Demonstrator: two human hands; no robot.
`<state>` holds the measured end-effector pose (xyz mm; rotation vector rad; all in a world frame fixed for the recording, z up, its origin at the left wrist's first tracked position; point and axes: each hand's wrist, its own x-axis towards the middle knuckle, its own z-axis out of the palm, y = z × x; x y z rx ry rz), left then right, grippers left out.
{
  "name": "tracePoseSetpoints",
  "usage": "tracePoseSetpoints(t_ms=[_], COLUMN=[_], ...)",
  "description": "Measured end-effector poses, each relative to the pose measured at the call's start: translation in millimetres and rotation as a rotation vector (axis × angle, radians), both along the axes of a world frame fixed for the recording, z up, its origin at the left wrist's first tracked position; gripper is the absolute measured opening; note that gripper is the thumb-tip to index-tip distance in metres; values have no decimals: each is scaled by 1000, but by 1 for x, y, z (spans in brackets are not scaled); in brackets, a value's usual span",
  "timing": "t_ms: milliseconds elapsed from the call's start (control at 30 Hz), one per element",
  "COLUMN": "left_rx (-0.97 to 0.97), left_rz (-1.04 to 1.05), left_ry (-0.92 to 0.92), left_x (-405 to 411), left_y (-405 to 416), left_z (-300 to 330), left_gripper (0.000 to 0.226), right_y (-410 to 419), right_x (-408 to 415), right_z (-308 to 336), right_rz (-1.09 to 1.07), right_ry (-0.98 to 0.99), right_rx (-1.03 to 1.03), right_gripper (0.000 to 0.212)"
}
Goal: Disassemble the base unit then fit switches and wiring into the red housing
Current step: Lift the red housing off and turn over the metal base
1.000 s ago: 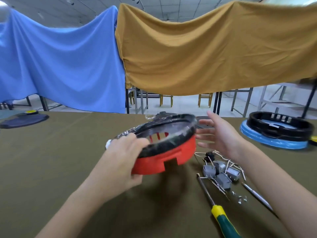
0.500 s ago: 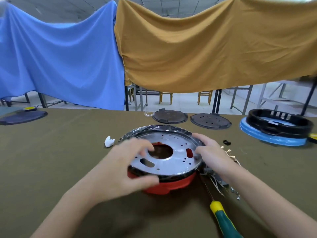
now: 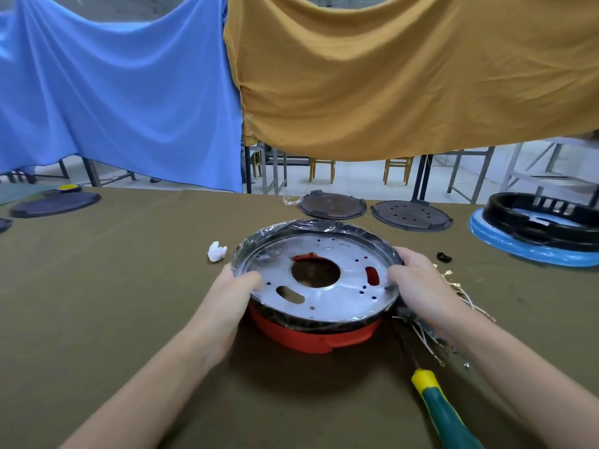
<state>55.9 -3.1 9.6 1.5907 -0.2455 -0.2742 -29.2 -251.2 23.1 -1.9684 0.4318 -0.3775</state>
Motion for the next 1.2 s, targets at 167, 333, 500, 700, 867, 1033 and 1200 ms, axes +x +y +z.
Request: tracePoseSetpoints(t_ms=[167,333,500,700,867,1033,1200], left_rx=[-121,-244,-287,-307,-314,-308,-344], left_rz=[36,4,-64,-169,-197,-244,-199], left_ry=[-143,-238,-210,-174,-191,-178,-131], left_x=[-5,-7,-5,-2,-1,0,1], left_y=[1,4,6,5,5,9,10], left_z=[3,6,2,0,-4,-3,-2], left_gripper=[52,61,66,64,64,68,73], right_y=[6,13,8,3,-3,-7,-1], right_x=[-3,-6,-7,-7,-5,-6,-7], right_z=[0,-5,-7,-3,-5,-5,-7], right_rz=[-11,-25,-42,-10,61,65,26], right_ry=[-242,-499,-627,-691,-674,-678,-719], right_rx=[-63,-176,-202,-157,-111,-92,-111], right_gripper=[57,66,64,61,64,62,58])
